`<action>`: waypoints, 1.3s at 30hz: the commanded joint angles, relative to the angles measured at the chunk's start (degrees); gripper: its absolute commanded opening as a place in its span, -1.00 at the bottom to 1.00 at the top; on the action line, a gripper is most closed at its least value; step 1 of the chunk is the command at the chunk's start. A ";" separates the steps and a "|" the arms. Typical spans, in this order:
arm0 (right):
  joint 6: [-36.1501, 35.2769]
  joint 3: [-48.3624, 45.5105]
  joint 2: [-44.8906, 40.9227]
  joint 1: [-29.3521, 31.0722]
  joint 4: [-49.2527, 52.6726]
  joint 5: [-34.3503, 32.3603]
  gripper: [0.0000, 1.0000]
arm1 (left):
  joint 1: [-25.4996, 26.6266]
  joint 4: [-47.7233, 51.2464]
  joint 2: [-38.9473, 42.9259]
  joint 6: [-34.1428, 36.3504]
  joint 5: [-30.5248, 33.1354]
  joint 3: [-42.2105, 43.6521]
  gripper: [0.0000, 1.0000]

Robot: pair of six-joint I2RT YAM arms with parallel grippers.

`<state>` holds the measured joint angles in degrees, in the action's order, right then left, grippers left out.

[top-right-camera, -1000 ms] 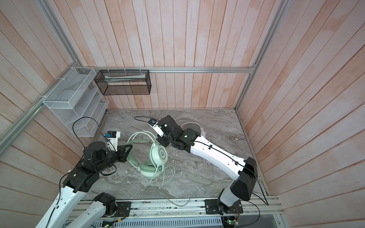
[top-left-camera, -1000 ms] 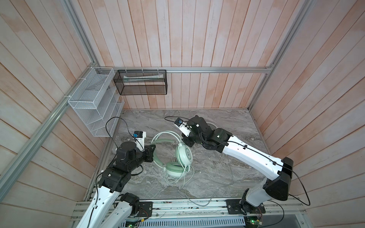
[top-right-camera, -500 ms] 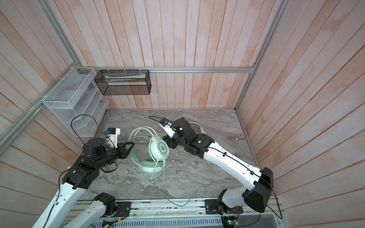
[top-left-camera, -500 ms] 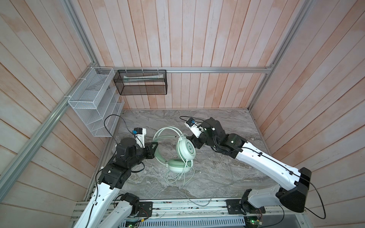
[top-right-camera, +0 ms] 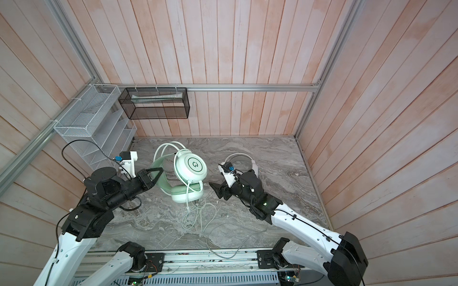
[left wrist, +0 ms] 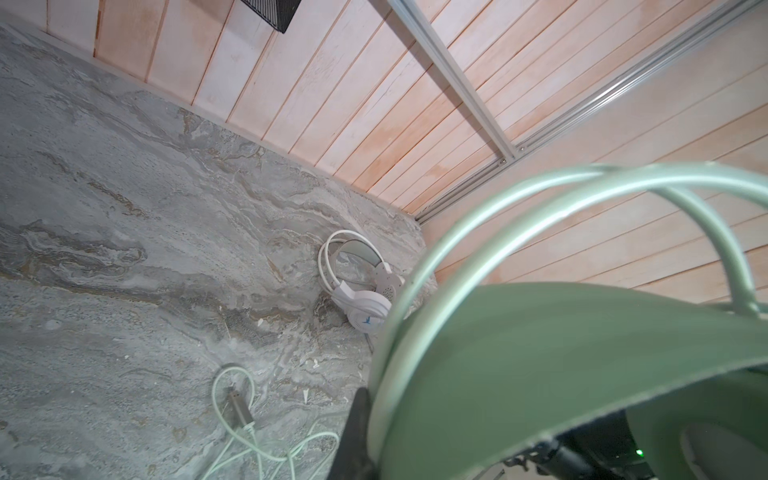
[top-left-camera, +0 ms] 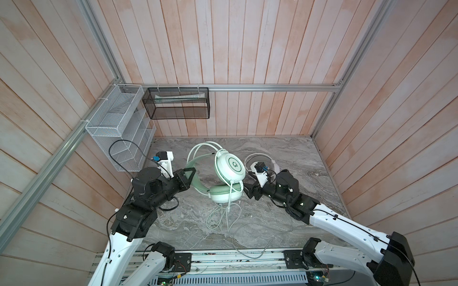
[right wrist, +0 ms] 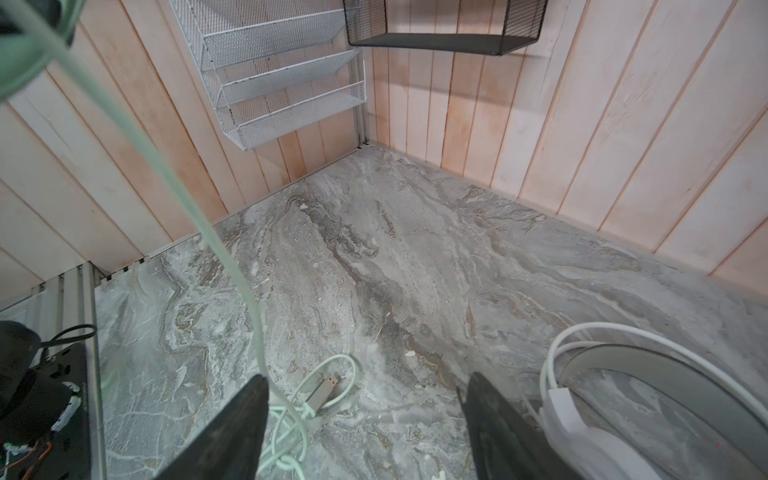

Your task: Wrap the headphones

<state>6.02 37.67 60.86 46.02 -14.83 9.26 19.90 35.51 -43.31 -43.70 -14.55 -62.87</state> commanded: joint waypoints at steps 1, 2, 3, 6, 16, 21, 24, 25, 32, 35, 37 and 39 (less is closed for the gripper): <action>4.70 -6.41 0.42 -0.05 -19.11 6.87 0.54 | -0.30 -1.48 -0.39 -7.25 -0.22 -4.41 -1.00; 5.59 -7.66 1.03 -0.01 -21.75 7.70 0.54 | -0.38 -0.79 -0.91 -8.12 -0.15 -5.09 -1.00; 6.19 -8.58 1.78 0.24 -23.62 8.17 0.54 | -0.39 -0.33 -1.44 -8.67 -0.26 -5.67 -1.00; 7.80 -10.81 5.04 1.81 -30.39 9.95 0.53 | -0.48 0.23 -2.66 -9.76 -0.62 -7.23 -1.00; 8.17 -6.84 21.66 5.88 -34.54 6.19 0.43 | -0.66 1.21 -5.43 -9.15 0.92 -14.09 -1.00; 9.16 -7.70 25.14 5.90 -38.17 3.21 0.42 | -0.65 2.92 -7.43 -8.27 2.01 -20.31 -1.00; 9.45 -6.50 27.64 5.86 -39.00 3.20 0.39 | -0.65 3.43 -8.49 -7.98 2.36 -24.05 -1.00; 9.53 -5.76 28.83 5.86 -39.05 3.67 0.36 | -0.65 3.51 -8.71 -7.91 2.41 -24.94 -1.00; 10.75 -5.57 30.90 6.61 -39.55 4.56 -0.06 | -0.72 4.91 -10.63 -7.76 5.53 -30.47 -1.00; 11.81 -7.99 30.41 6.97 -40.01 3.10 -0.43 | -0.74 4.95 -12.47 -7.71 6.83 -34.72 -1.00; 12.63 -10.11 29.50 7.44 -39.91 1.11 -0.52 | -0.74 5.85 -13.95 -7.24 7.87 -37.75 -1.00; 13.27 -12.60 27.63 8.05 -38.98 -2.24 -0.59 | -0.74 6.96 -15.13 -6.76 9.37 -40.16 -1.00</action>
<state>17.87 27.90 90.72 53.25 -53.87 11.33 19.51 44.64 -58.08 -50.04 -7.79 -99.26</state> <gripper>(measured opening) 0.212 0.083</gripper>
